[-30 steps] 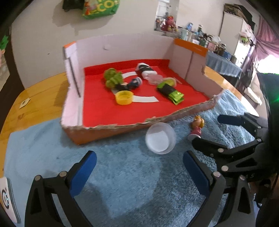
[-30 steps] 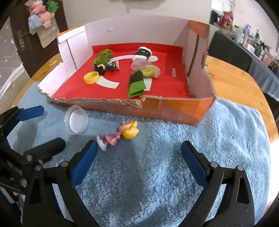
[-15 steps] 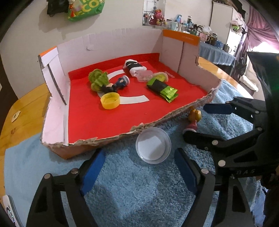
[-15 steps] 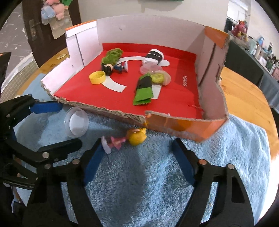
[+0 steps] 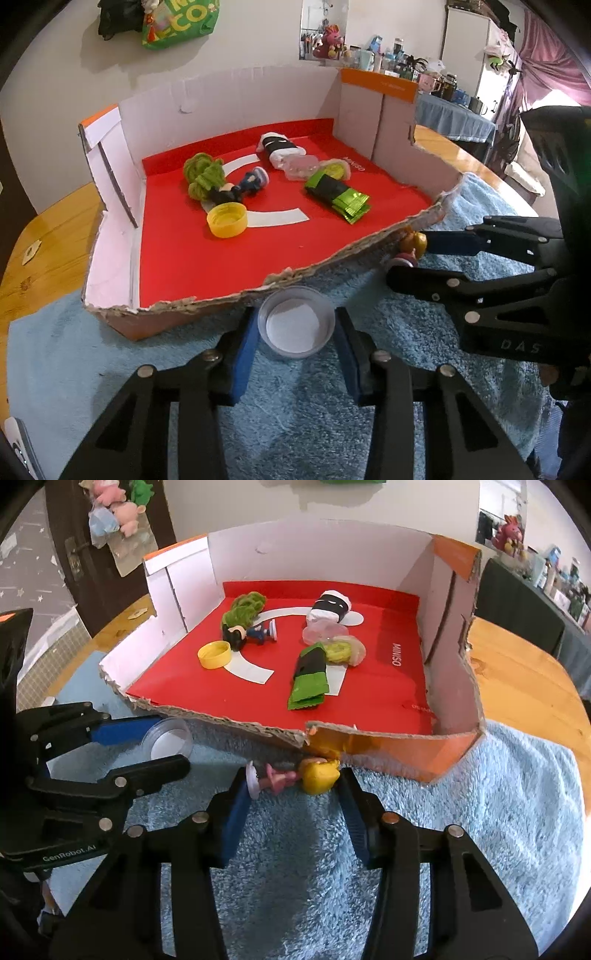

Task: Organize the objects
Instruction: 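Close the left gripper on the clear lid while the right gripper grasps the figurine, then carry the clear lid and the figurine up into the red-lined box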

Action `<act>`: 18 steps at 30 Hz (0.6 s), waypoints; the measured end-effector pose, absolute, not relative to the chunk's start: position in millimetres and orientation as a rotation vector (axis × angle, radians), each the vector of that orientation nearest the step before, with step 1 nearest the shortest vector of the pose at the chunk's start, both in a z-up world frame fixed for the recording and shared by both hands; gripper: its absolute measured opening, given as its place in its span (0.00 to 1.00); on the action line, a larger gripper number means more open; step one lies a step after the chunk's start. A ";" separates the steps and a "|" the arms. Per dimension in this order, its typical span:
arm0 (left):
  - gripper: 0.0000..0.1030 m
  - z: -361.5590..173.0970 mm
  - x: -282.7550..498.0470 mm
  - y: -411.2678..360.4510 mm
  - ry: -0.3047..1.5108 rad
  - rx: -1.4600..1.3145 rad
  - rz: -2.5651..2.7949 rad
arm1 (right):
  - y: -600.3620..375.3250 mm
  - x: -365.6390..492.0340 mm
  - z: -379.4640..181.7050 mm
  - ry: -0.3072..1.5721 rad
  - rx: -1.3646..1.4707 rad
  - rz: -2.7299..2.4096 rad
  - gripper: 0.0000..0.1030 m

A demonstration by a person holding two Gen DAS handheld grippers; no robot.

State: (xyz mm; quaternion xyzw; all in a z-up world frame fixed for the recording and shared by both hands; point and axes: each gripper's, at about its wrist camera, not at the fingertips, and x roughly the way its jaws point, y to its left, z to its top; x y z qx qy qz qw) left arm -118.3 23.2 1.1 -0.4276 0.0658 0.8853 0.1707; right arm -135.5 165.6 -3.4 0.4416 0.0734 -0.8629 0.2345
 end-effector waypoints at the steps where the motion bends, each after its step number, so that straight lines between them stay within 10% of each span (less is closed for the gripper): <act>1: 0.41 0.7 -117.5 22.9 0.184 -1.215 2.514 | 166.5 -134.9 -2.6 0.193 1.212 -2.371 0.44; 18: 0.41 5.3 -95.4 13.8 0.065 -1.218 2.516 | 164.2 -106.2 6.5 0.155 1.212 -2.387 0.44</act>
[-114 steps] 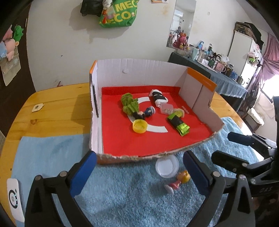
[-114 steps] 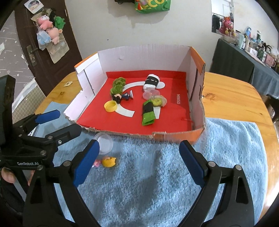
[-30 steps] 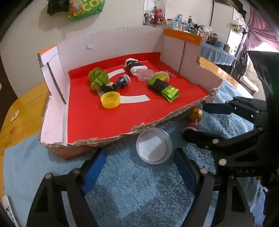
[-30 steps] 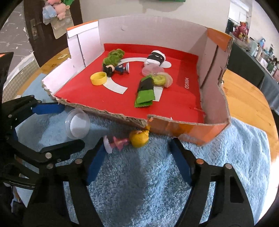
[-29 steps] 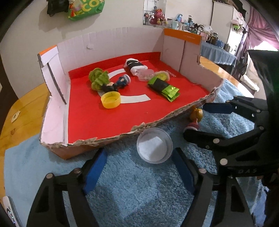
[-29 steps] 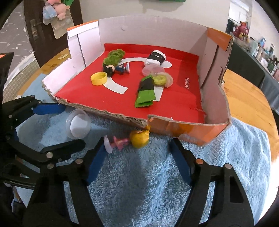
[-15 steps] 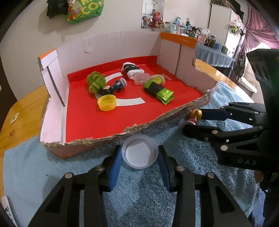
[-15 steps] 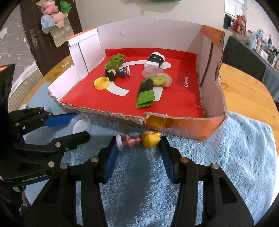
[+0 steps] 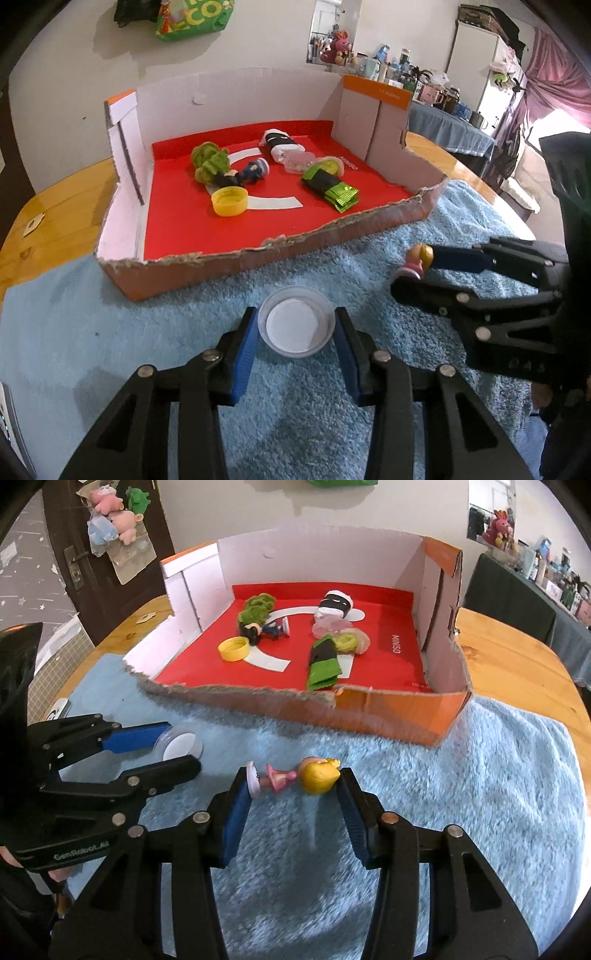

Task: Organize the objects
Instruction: 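Carry the clear lid and the figurine up into the red-lined box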

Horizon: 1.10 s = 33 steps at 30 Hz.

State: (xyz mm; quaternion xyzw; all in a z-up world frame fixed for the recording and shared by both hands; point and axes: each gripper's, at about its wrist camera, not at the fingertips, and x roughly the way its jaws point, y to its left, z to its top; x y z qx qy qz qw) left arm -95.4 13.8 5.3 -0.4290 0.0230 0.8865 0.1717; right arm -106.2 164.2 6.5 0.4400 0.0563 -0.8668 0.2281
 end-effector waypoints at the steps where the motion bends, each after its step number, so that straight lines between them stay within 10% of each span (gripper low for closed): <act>1: 0.41 6.5 -93.1 13.3 0.059 -1.213 2.518 | 164.2 -102.9 7.4 0.151 1.209 -2.385 0.44; 33: 0.41 45.5 -72.4 -4.4 -0.031 -1.097 2.604 | 152.1 -67.2 44.3 0.105 1.103 -2.389 0.44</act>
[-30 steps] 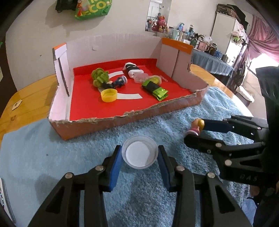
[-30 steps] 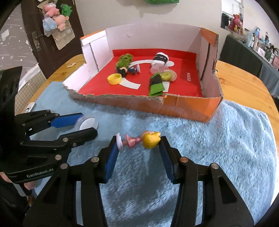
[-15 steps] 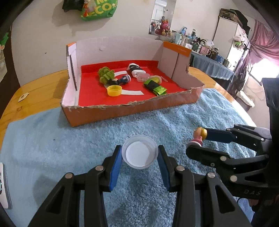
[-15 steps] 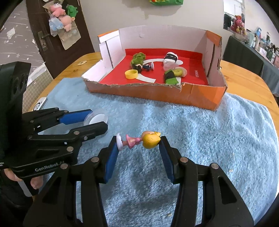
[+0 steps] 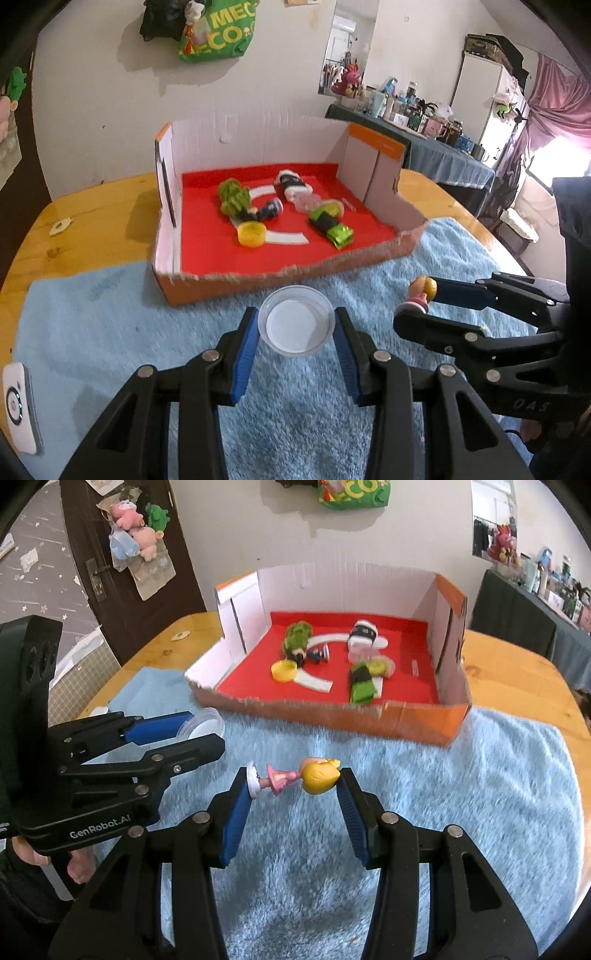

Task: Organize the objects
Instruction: 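Carry the clear lid and the figurine up into the red-lined box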

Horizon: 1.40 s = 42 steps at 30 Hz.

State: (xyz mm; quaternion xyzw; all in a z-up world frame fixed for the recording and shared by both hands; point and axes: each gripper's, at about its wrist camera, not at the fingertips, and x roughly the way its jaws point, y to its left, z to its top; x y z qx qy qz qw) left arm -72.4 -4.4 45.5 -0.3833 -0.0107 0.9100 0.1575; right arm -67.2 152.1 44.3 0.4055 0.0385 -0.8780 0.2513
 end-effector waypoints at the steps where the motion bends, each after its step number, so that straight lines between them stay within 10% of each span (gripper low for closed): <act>1: 0.41 47.9 -75.0 -4.7 -0.032 -1.092 2.607 | 152.1 -70.1 47.3 0.103 1.097 -2.392 0.44; 42: 0.41 35.1 -176.8 -12.2 -0.010 -1.236 2.573 | 134.7 -176.0 36.2 0.017 1.215 -2.315 0.44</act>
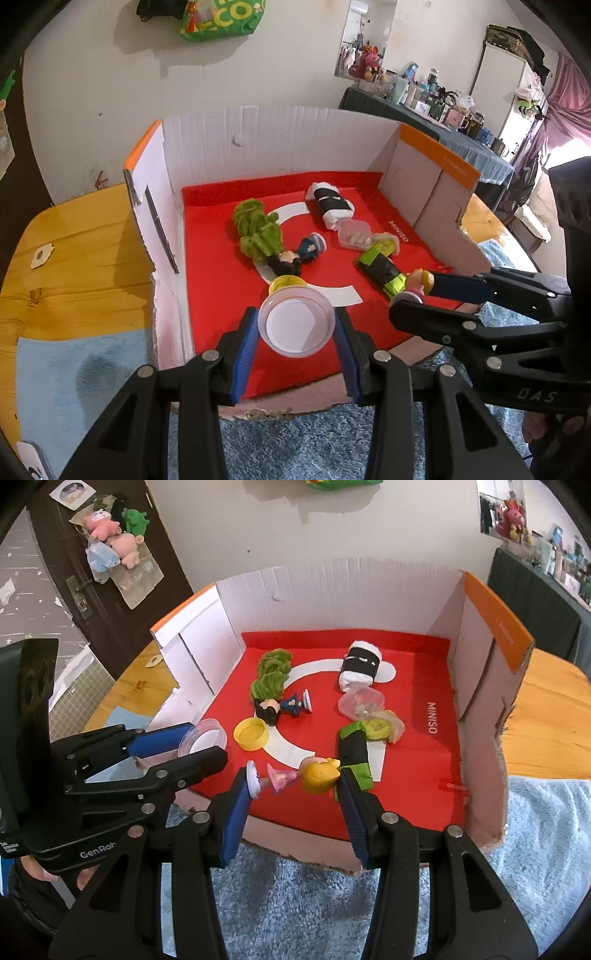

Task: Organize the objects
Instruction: 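Carry the clear lid and the figurine up into the red-lined box, then open the left gripper to release the clear lid while the right gripper releases the figurine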

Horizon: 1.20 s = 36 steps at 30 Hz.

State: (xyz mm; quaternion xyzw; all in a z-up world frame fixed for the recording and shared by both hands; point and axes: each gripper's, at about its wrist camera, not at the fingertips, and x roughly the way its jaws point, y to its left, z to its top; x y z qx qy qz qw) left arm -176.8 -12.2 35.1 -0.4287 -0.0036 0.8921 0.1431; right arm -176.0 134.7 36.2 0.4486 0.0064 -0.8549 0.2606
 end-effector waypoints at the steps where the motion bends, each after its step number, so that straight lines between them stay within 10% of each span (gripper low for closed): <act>1: 0.41 33.8 -178.0 -12.1 -0.009 -1.242 2.570 | 134.8 -177.5 34.3 0.013 1.222 -2.311 0.44; 36: 0.41 8.9 -215.4 1.0 0.024 -1.330 2.522 | 145.7 -211.9 16.7 0.218 1.326 -2.427 0.44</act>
